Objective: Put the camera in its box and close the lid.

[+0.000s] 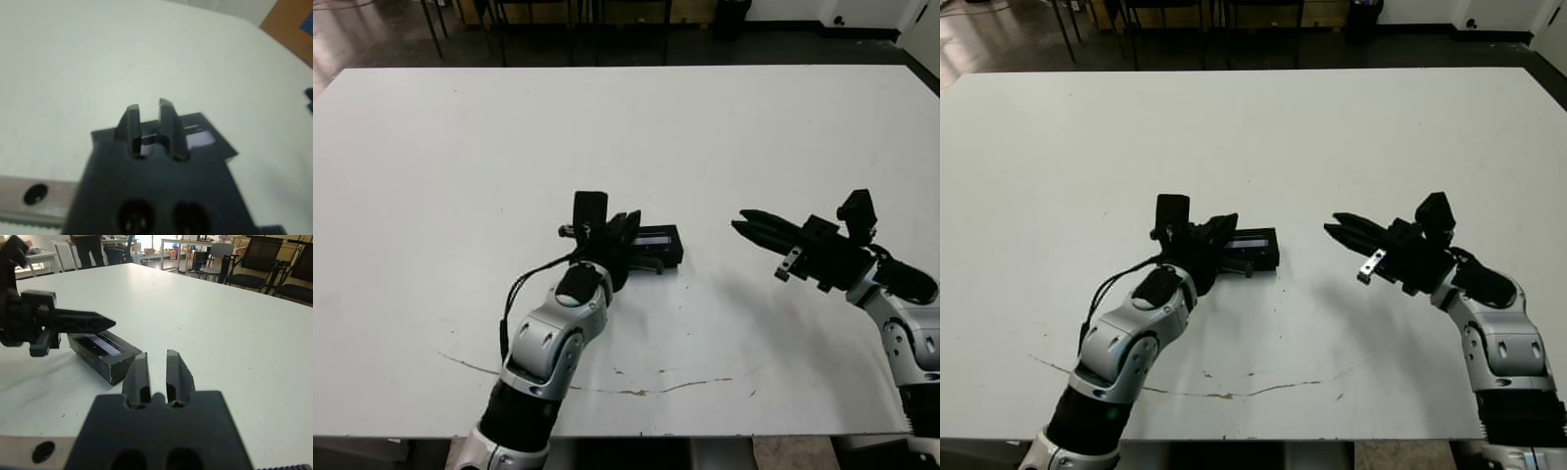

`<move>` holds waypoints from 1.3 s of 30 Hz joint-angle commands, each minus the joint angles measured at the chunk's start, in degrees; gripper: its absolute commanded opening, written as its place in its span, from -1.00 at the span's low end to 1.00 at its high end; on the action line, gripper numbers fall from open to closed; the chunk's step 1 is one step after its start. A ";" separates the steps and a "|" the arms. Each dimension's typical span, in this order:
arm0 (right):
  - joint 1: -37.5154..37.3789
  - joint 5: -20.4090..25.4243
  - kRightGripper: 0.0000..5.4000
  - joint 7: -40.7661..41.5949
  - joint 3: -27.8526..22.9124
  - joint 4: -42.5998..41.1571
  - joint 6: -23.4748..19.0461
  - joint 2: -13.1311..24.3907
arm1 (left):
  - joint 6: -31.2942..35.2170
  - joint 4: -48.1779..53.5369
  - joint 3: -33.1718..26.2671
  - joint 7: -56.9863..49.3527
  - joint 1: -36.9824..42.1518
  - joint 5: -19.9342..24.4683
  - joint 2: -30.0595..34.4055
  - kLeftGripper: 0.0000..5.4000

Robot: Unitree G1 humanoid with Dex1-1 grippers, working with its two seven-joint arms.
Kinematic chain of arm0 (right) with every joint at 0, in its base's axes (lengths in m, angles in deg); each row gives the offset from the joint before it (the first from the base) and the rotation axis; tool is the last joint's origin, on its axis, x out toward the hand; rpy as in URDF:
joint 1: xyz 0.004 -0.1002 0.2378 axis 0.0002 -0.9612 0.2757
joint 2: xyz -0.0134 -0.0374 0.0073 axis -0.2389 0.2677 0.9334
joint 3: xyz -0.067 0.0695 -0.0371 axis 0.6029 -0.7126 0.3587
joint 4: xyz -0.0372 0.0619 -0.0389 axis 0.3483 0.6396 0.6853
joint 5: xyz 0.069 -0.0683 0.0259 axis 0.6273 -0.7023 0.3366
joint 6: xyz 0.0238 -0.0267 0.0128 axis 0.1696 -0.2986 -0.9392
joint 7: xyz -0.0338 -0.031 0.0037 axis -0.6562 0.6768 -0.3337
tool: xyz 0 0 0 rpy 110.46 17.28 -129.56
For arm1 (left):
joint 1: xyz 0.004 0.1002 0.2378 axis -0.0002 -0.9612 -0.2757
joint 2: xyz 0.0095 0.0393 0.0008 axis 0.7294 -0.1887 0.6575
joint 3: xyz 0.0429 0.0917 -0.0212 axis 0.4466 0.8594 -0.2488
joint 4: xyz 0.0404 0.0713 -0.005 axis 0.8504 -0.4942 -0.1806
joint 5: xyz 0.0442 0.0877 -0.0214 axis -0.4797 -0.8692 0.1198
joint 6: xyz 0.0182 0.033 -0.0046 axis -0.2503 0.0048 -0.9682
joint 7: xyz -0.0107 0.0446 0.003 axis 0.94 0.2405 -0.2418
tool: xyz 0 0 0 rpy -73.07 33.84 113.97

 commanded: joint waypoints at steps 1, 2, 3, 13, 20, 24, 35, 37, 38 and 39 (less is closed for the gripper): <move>-0.93 -0.42 -1.00 0.08 0.02 0.57 0.31 0.05 | 2.46 -1.55 2.11 -0.98 -5.80 -0.29 -3.78 -0.99; -0.92 -0.46 -1.00 0.03 0.05 0.60 0.29 0.00 | 2.92 -1.65 2.58 -0.89 -6.54 -0.18 -3.47 -0.99; -0.93 -0.39 -1.00 -0.07 0.05 0.59 0.14 -0.09 | 2.97 -1.87 3.36 -0.54 -7.25 -0.32 -2.88 -0.99; -1.33 -1.38 -1.00 -1.12 0.36 -0.64 0.18 -0.02 | 3.39 -3.52 9.37 1.69 -11.81 -4.48 0.59 -0.99; -1.50 -0.21 -1.00 -0.47 -0.06 0.25 0.25 -0.57 | 3.43 -8.59 9.69 1.73 -10.12 -5.76 -1.30 -0.99; -2.03 0.08 -1.00 -0.58 -0.39 -0.11 0.54 -0.37 | 0.88 -9.54 8.85 2.26 -10.45 -5.59 -1.07 -0.99; -3.07 4.03 -1.00 -3.26 -3.64 -1.92 0.37 -3.02 | -20.30 10.44 1.21 14.11 -13.92 -5.65 9.59 -0.99; -3.67 4.31 -1.00 -5.89 -4.00 -3.91 -0.47 -4.05 | -25.48 10.95 -2.07 15.69 -13.51 -6.43 11.96 -0.99; -3.95 4.06 -1.00 -7.21 -3.93 -4.73 -0.32 -4.67 | -27.35 10.86 -3.70 16.29 -13.28 -6.60 13.03 -0.99; -4.35 3.57 -1.00 -8.78 -3.68 -5.87 -0.13 -5.42 | -29.36 10.38 -5.41 16.72 -13.10 -6.73 14.01 -0.99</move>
